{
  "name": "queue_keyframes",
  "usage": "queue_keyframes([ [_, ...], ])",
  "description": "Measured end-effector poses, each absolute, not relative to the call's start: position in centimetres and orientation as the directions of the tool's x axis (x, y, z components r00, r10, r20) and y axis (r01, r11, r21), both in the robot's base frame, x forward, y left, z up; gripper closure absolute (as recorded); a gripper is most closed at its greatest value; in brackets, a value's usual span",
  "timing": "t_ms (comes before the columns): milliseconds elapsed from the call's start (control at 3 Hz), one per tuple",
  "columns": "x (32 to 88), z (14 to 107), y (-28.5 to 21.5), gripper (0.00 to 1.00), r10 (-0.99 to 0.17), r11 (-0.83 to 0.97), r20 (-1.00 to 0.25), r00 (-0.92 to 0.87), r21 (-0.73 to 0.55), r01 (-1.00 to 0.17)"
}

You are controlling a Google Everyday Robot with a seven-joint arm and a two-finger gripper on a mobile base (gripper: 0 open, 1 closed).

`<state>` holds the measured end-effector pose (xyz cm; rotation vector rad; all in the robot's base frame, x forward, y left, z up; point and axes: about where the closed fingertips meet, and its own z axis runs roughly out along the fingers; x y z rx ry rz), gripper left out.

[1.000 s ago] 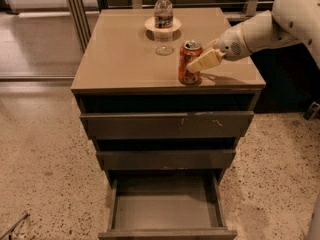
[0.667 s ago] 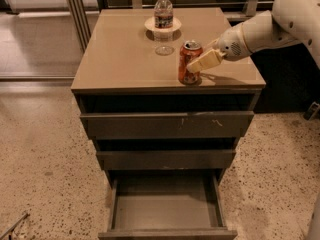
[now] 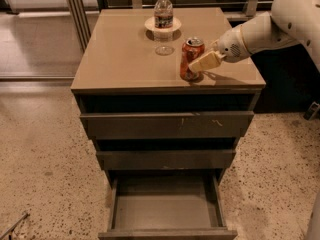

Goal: Pick coke can from bottom drawer and place on counter

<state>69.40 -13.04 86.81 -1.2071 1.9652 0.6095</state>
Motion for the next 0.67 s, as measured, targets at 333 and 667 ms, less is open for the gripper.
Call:
queue_keyframes([
  [333, 69.40, 86.81, -13.03, 0.00, -0.545, 0.445, -0.789, -0.285, 0.016, -0.895],
  [667, 69.40, 86.81, -13.03, 0.00, -0.545, 0.445, -0.789, -0.285, 0.016, -0.895],
])
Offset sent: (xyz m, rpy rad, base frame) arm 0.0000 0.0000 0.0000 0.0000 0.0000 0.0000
